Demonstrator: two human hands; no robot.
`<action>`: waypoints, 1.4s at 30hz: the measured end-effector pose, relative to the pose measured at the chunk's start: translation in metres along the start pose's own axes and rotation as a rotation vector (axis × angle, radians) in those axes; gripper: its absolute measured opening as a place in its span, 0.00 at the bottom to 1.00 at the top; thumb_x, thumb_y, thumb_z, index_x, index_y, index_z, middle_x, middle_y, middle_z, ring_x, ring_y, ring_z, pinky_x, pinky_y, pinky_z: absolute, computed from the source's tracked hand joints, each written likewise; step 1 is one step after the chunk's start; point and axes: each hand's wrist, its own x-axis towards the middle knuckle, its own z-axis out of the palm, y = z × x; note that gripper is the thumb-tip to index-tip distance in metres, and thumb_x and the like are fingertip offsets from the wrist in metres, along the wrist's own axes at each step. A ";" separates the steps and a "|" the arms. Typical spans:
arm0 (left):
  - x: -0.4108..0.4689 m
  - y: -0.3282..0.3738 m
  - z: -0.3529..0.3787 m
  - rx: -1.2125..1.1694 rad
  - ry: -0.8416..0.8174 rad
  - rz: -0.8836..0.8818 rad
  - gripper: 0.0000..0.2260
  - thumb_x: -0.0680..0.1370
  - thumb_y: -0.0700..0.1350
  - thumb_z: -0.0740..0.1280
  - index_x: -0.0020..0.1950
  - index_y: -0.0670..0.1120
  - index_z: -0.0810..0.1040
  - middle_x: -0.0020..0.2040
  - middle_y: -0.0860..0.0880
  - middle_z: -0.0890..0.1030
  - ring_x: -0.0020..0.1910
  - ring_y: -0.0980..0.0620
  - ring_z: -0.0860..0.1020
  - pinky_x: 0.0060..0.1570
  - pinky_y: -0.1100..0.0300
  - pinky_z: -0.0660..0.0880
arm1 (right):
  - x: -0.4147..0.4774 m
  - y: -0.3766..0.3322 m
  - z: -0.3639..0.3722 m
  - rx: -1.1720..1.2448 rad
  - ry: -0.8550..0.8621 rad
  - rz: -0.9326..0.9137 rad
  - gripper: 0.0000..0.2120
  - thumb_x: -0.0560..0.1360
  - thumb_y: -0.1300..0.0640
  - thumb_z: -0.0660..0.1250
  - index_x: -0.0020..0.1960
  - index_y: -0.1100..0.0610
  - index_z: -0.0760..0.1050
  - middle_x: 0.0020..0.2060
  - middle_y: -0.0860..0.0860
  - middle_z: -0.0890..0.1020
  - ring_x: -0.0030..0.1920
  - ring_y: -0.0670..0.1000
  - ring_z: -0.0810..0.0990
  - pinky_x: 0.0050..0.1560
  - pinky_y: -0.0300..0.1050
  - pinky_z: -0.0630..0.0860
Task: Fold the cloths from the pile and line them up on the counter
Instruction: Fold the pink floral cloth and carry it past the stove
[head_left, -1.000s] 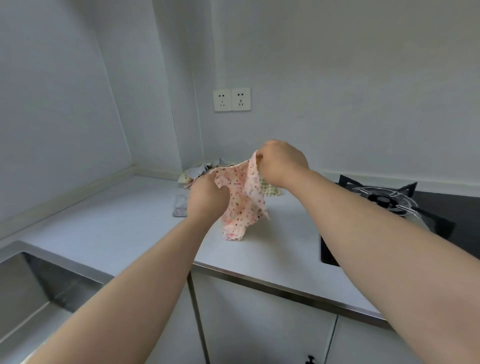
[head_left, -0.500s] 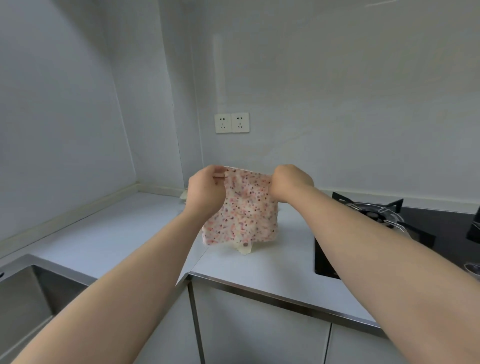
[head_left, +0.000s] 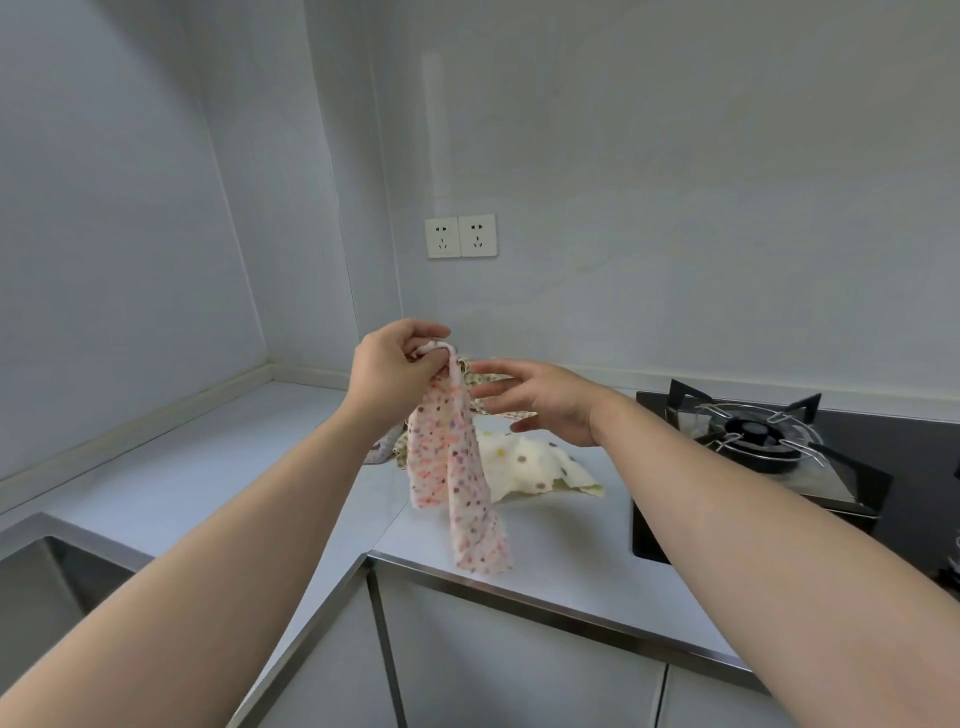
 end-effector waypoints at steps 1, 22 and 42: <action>0.001 -0.001 -0.002 0.011 0.001 -0.001 0.09 0.76 0.38 0.71 0.50 0.52 0.83 0.43 0.53 0.84 0.41 0.57 0.82 0.49 0.59 0.81 | 0.002 0.000 0.001 0.035 -0.036 -0.009 0.20 0.76 0.61 0.70 0.65 0.46 0.76 0.58 0.48 0.84 0.64 0.51 0.78 0.59 0.50 0.70; 0.009 -0.030 -0.036 0.056 0.053 -0.171 0.14 0.81 0.50 0.66 0.50 0.38 0.75 0.31 0.41 0.82 0.28 0.46 0.83 0.33 0.53 0.81 | 0.033 -0.006 0.033 0.023 0.011 -0.039 0.10 0.77 0.56 0.71 0.55 0.56 0.74 0.29 0.50 0.80 0.30 0.49 0.78 0.31 0.44 0.77; -0.122 -0.134 -0.095 0.540 -0.234 -0.165 0.05 0.79 0.52 0.68 0.49 0.56 0.84 0.46 0.63 0.80 0.49 0.59 0.76 0.47 0.61 0.72 | 0.003 0.104 0.078 -1.181 -0.082 -0.371 0.16 0.78 0.63 0.59 0.59 0.51 0.79 0.56 0.48 0.80 0.60 0.52 0.75 0.59 0.49 0.73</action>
